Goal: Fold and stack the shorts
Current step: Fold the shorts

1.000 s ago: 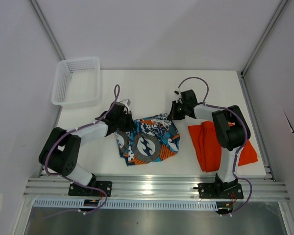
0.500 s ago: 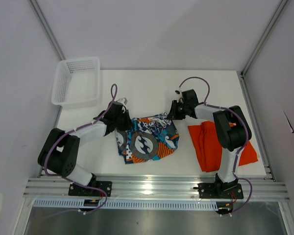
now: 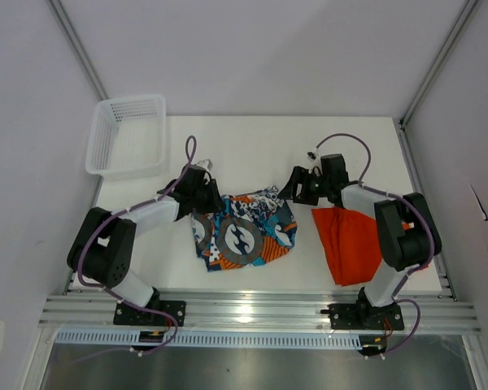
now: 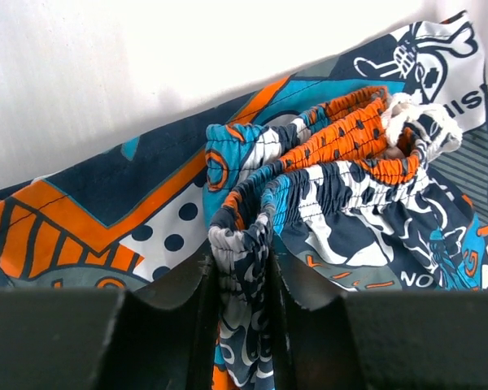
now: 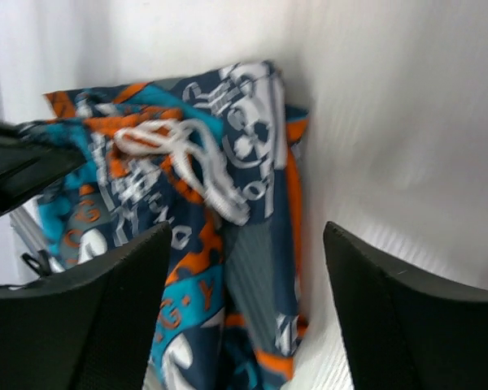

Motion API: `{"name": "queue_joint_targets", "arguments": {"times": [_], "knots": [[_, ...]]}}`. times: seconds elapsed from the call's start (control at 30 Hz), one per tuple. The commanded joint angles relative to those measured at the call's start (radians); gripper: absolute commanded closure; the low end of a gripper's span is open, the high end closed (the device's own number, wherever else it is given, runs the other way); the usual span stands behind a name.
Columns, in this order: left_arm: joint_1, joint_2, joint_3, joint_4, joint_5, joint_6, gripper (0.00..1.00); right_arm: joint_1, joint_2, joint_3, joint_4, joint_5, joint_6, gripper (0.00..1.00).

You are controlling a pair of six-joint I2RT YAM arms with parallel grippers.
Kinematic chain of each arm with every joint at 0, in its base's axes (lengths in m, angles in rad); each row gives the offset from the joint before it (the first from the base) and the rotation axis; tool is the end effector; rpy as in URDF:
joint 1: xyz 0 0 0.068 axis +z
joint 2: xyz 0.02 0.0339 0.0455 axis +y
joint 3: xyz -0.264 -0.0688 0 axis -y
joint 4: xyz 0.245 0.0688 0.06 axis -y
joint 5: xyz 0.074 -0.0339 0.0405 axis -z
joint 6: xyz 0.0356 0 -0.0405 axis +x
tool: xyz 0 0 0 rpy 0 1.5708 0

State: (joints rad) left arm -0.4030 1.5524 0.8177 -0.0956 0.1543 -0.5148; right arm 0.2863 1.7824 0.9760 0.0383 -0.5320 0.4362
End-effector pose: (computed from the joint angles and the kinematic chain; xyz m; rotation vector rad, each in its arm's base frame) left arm 0.2838 -0.1269 0.1772 -0.0642 2.4779 -0.5977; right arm 0.3437 0.1200 0.1636 -0.0969 2.4111 0.9705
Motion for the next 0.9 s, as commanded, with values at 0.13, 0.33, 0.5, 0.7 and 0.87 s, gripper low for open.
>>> {"name": "queue_joint_targets", "arguments": {"times": [0.13, 0.33, 0.5, 0.7, 0.87], "knots": [[0.010, 0.041, 0.066, -0.030, -0.032, -0.005, 0.72, 0.022, -0.357, -0.135, -0.021, -0.059, 0.024, 0.30], [0.016, 0.069, 0.075, -0.046, -0.029, -0.013, 0.74, 0.074, -0.483, -0.266, 0.006, -0.215, 0.081, 0.52], [0.024, 0.089, 0.089, -0.075, -0.042, -0.019, 0.75, 0.168, -0.446, -0.368, 0.123, -0.290, 0.159, 0.73], [0.032, 0.106, 0.100, -0.078, -0.027, -0.016, 0.76, 0.195, -0.266, -0.425, 0.210, -0.226, 0.190, 0.89], [0.033, 0.109, 0.098, -0.075, -0.021, -0.011, 0.76, 0.186, -0.209, -0.381, 0.043, -0.014, 0.160, 0.94]]}}
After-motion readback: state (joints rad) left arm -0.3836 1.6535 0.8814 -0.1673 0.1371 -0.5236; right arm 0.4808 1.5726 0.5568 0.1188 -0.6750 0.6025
